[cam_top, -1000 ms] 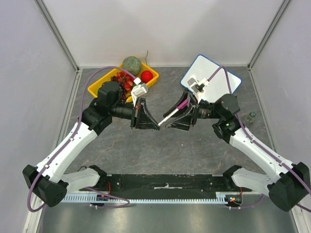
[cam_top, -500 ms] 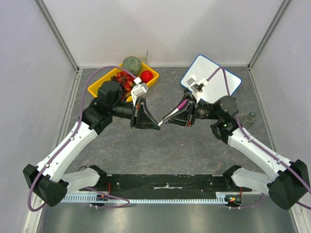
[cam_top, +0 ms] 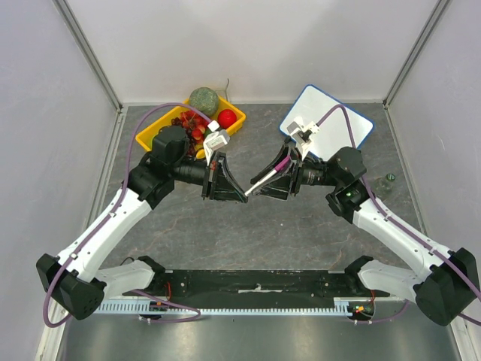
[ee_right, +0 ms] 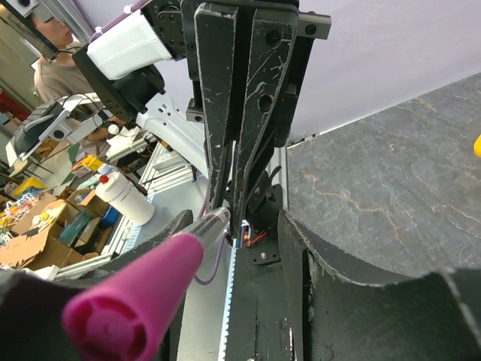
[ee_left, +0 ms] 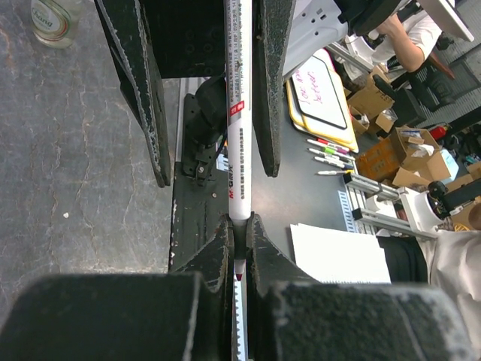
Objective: Write a sentence on the whiteboard
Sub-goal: Pick up the whiteboard marker at the center of the board.
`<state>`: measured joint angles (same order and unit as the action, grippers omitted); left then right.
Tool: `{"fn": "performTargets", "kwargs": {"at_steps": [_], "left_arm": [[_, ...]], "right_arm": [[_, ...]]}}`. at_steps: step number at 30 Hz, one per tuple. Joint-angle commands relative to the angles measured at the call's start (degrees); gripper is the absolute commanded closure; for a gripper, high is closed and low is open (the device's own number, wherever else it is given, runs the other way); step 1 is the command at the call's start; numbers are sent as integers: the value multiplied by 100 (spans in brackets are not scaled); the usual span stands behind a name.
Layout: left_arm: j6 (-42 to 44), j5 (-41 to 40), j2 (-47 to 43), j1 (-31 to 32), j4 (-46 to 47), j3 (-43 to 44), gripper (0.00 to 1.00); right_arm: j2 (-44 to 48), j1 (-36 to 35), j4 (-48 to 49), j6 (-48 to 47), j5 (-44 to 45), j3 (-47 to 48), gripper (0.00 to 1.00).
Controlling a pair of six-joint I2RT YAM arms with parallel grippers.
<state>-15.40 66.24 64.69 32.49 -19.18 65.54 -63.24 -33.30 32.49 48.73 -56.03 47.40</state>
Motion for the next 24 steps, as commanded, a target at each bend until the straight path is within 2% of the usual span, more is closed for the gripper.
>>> {"fn": "performTargets", "kwargs": {"at_steps": [1,6,11,20,24], "left_arm": [[-16,170,-87,-6,107,-59,98],[-16,153,-158,-6,90,-138,98],[-7,144,-193,-6,90,-191,98],[2,152,-211,3,64,-182,98],[11,144,-219,-6,55,-199,98]], "right_arm": [[172,-19,-58,-109,171,156,45],[242,-19,-76,-83,250,208,47],[242,-19,-181,-127,198,226,65],[269,-19,-629,-460,13,261,63],[304,-19,-735,-531,-4,288,66]]}}
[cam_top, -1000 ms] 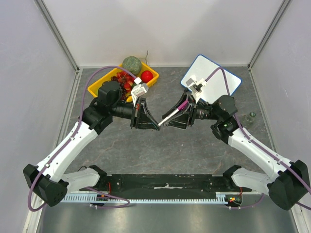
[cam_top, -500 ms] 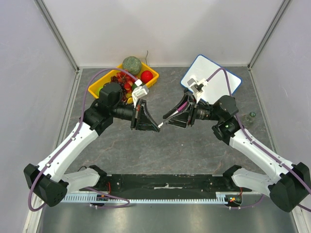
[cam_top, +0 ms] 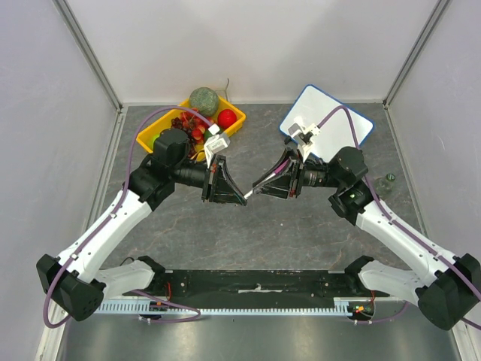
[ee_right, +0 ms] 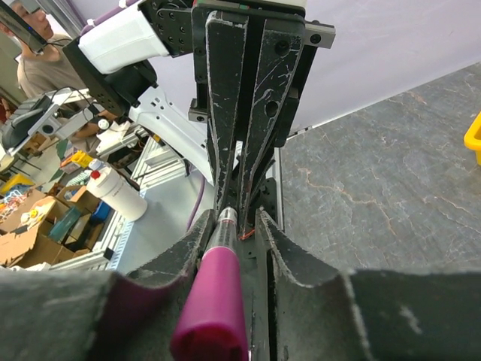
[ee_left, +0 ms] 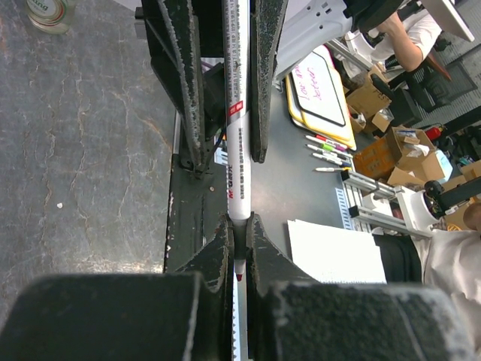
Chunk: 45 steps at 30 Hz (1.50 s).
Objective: Write a sentence on the whiteboard
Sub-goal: Pick up the whiteboard marker at the center of the board.
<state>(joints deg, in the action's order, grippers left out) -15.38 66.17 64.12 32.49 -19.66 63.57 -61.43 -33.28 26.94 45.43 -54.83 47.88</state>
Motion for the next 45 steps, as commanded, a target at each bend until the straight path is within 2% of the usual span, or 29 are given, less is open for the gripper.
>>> {"fn": "performTargets", "kwargs": {"at_steps": [1,5,6,13,14,17,18,20,23,30,35,37,40,45], "left_arm": [[17,159,-154,3,103,-3,98],[0,177,-171,-6,103,-11,98],[0,185,-163,-6,103,-20,98],[17,142,-163,-6,94,-117,98],[26,98,-163,-6,85,-126,90],[70,-103,-145,-6,50,-143,51],[113,-287,-163,-6,-2,-143,42],[166,-595,-215,-23,-20,-187,33],[158,-1157,-233,-32,-20,-231,25],[-26,-2265,214,-260,146,-293,23],[-88,-2951,934,-261,366,-30,23],[-88,-3136,1329,-261,480,155,23],[-88,-3312,2041,-234,577,550,17],[61,-3655,3394,64,542,1647,13]], "right_arm": [[122,-21,-171,-201,-133,240,70],[131,-21,-198,-201,-98,239,95],[131,-30,-206,-184,-81,240,98],[131,-21,-311,-271,68,266,100],[122,-21,-451,-385,130,292,100],[131,-12,-1233,-859,472,371,100],[131,-3,-1418,-991,630,371,100],[175,75,-1630,-1115,859,354,100],[289,338,-1955,-1220,1368,258,100],[605,1402,-2885,-1396,2168,81,100],[869,1754,-3510,-1651,2678,64,100],[974,1842,-3686,-1782,2740,81,100],[1124,1895,-4064,-2002,2907,134,100],[1431,1913,-4592,-2275,3013,73,100]]}}
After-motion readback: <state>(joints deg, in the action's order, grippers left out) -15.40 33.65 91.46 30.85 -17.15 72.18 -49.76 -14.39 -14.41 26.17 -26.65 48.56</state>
